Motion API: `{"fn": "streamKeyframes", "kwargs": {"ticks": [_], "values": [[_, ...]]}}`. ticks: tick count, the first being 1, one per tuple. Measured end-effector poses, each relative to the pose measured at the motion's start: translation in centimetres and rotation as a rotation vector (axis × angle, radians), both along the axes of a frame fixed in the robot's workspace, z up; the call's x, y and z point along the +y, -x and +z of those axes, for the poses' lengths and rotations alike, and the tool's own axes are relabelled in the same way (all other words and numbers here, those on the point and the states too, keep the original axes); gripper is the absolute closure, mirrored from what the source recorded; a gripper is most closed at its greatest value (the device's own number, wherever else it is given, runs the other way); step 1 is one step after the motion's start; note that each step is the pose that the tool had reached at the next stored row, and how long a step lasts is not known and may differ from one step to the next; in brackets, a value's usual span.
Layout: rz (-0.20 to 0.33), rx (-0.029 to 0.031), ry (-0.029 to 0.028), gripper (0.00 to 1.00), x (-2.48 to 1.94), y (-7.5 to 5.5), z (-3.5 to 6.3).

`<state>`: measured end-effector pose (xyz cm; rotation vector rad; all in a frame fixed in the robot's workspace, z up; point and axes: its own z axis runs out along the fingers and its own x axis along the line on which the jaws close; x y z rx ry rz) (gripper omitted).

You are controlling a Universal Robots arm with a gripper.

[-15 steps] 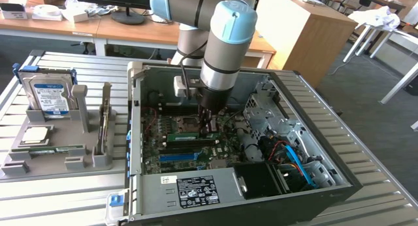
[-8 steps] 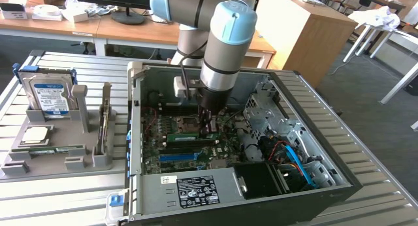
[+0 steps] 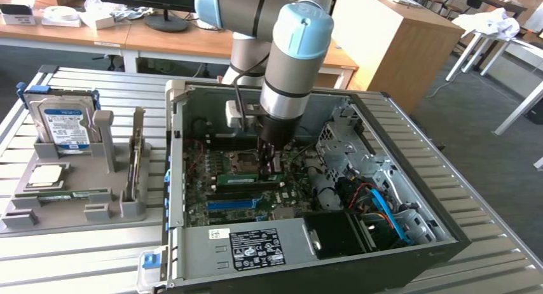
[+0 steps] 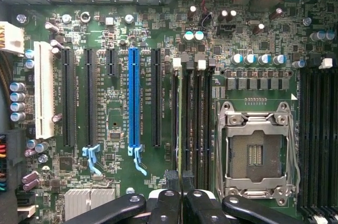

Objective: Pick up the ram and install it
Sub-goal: 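Insert the ram into the slot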

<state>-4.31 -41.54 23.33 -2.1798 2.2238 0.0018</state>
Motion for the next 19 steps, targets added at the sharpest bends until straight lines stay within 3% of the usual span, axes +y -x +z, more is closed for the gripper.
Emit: {"fn": "streamKeyframes", "kwargs": {"ticks": [19], "values": [[0.0, 0.0, 0.0, 0.88, 0.0, -0.04, -0.36]]}}
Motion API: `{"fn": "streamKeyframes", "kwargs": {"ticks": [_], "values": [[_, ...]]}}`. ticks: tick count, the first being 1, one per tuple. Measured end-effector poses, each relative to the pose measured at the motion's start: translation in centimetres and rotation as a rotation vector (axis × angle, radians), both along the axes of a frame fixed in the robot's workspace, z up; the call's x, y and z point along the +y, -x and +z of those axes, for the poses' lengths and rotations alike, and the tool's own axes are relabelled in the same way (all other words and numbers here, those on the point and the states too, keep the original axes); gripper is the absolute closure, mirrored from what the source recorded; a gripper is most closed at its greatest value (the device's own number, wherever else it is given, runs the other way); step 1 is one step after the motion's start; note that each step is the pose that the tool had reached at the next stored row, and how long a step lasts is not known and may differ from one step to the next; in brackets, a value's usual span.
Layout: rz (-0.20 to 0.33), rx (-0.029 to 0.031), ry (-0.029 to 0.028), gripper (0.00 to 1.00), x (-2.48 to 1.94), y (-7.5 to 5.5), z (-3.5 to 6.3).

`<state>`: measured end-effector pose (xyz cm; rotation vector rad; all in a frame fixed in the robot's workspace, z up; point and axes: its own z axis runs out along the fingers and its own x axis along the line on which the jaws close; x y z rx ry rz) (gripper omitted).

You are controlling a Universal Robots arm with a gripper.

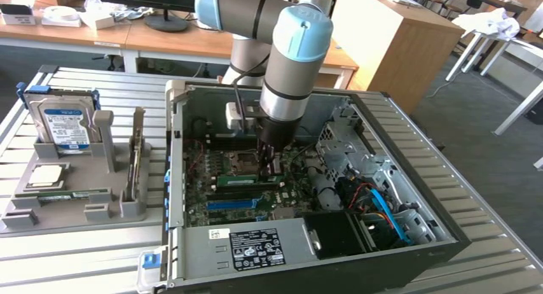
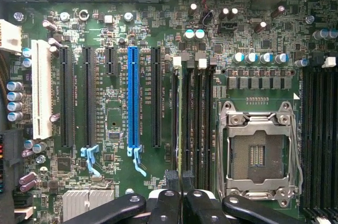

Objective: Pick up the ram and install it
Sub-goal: 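Insert the ram into the slot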

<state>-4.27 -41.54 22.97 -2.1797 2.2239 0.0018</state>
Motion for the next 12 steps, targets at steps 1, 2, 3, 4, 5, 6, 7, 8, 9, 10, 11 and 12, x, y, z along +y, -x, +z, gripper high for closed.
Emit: {"fn": "streamKeyframes", "kwargs": {"ticks": [1, 2, 3, 4, 5, 6, 7, 8, 9, 10, 11, 12], "values": [[0.0, -0.0001, -0.0001, 0.88, -0.01, 0.0, -0.01], [0.0, -0.0001, -0.0003, 0.88, -0.01, 0.0, -0.01], [0.0, -0.0001, -0.0003, 0.88, -0.01, 0.0, -0.01], [0.0, -0.0001, -0.0002, 0.88, -0.02, 0.0, -0.01], [0.0, 0.0, 0.0, 0.88, -0.02, 0.0, 0.0], [0.0, 0.0, -0.0001, 0.88, -0.02, 0.0, 0.0], [0.0, 0.0, -0.0001, 0.88, -0.02, 0.0, 0.0], [0.0, 0.0, 0.0, 0.88, -0.03, 0.0, -0.02], [0.0, -0.0001, -0.0003, 0.88, -0.03, 0.0, -0.07], [0.0, 0.0, -0.0001, 0.88, -0.03, 0.0, -0.1], [0.0, 0.0001, 0.0001, 0.88, -0.03, 0.0, -0.11], [0.0, 0.0001, 0.0002, 0.88, -0.03, 0.0, -0.11]]}}
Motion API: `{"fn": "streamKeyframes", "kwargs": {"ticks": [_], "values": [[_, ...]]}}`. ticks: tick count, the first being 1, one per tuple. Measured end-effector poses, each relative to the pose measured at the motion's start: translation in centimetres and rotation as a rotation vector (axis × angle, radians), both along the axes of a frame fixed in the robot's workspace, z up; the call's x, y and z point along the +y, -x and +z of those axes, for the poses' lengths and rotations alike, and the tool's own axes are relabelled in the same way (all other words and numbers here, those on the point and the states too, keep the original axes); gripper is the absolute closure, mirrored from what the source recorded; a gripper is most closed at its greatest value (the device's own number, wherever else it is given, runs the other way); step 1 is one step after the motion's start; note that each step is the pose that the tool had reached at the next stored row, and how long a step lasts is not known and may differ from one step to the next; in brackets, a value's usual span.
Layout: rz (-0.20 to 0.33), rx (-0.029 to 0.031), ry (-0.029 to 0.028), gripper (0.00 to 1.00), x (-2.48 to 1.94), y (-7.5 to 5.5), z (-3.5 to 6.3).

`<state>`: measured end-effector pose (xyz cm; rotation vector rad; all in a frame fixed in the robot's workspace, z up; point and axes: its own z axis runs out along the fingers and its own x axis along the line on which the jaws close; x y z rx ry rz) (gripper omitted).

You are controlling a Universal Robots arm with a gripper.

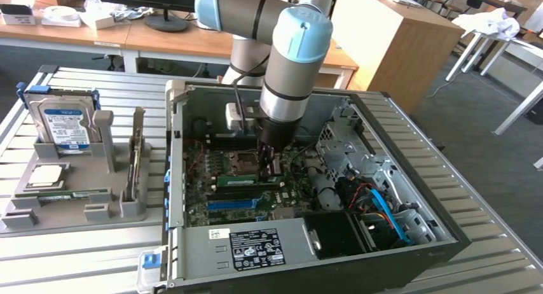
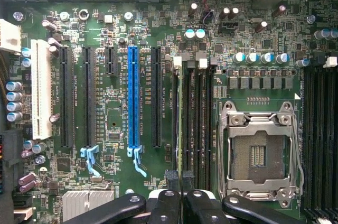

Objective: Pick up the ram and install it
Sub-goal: 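Insert the ram into the slot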

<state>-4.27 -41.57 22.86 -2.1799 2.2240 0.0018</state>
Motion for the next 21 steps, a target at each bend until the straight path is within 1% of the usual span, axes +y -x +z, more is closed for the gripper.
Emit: {"fn": "streamKeyframes", "kwargs": {"ticks": [21], "values": [[0.0, -0.0002, -0.0002, 0.88, 0.0, -0.07, -0.13]]}}
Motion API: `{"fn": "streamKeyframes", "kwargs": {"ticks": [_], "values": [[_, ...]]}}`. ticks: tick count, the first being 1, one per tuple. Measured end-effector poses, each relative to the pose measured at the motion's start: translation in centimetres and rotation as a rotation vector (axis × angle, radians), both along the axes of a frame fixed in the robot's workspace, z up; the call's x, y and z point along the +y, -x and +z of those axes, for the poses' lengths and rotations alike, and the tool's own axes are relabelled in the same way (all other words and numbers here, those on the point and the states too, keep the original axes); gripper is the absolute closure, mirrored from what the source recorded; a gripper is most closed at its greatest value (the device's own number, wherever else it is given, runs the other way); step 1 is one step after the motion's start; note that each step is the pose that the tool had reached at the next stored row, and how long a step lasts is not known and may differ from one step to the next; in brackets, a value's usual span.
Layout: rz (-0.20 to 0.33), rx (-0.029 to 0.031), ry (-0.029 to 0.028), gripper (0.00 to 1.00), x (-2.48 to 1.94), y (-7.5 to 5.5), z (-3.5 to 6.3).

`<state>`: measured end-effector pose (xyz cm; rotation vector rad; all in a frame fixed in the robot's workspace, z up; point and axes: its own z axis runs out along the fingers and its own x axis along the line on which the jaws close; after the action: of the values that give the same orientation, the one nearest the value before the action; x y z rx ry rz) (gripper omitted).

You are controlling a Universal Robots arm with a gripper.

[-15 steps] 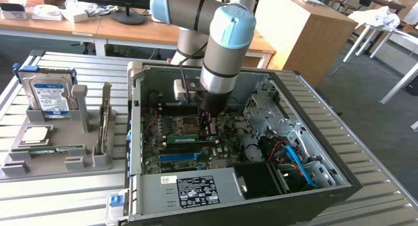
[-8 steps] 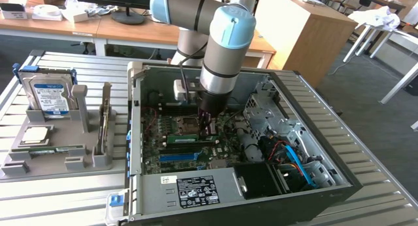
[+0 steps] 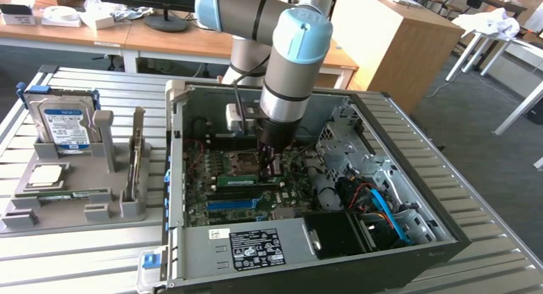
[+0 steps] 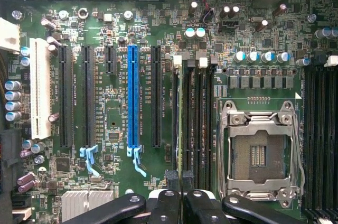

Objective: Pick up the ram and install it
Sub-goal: 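Insert the ram into the slot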

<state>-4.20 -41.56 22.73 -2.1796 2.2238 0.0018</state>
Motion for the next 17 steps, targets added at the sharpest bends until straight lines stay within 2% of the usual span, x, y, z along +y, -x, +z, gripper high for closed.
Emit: {"fn": "streamKeyframes", "kwargs": {"ticks": [17], "values": [[0.003, 0.0, -0.0001, 0.88, 0.0, -0.03, 0.03]]}}
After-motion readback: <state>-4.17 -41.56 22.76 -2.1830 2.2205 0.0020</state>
